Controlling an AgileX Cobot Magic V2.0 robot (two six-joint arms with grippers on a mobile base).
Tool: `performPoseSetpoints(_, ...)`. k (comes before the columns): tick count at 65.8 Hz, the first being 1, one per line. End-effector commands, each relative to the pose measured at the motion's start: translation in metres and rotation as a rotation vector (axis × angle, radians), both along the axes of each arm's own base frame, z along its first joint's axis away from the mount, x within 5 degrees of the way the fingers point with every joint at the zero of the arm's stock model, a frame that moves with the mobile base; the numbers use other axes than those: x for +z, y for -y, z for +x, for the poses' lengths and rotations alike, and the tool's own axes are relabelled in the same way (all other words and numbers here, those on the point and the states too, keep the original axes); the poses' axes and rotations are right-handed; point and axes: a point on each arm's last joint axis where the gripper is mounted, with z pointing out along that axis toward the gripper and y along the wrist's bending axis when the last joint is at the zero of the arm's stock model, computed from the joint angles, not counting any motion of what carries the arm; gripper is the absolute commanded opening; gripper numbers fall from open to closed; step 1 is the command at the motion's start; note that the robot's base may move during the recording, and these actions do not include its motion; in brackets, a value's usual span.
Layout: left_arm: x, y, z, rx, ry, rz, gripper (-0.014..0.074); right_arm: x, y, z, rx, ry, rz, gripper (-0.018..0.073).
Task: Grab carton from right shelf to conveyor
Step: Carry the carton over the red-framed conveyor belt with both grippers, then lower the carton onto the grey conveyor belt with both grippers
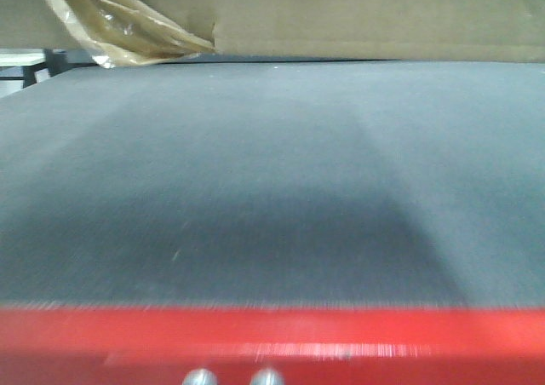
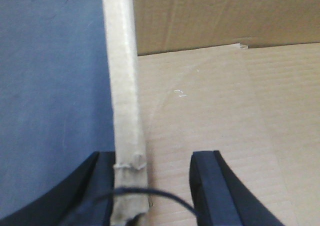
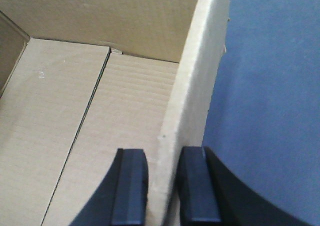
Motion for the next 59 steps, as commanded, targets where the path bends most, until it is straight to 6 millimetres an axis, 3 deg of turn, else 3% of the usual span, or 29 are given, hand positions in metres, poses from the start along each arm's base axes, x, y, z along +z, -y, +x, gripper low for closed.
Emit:
performPoseSetpoints(1,0.0065,0.0030,-0.0029,-0.053,0.049,-0.004,-0.0016,0.0087,-0.0014,-0.0027,0.010,0.052,0.054,-0.0064)
performPoseSetpoints(59,0.0065,0.0030,-0.0029,-0.053,0.049,-0.004,-0.0016,0.0087,-0.0014,-0.0027,0.010,0.052,0.054,-0.0064)
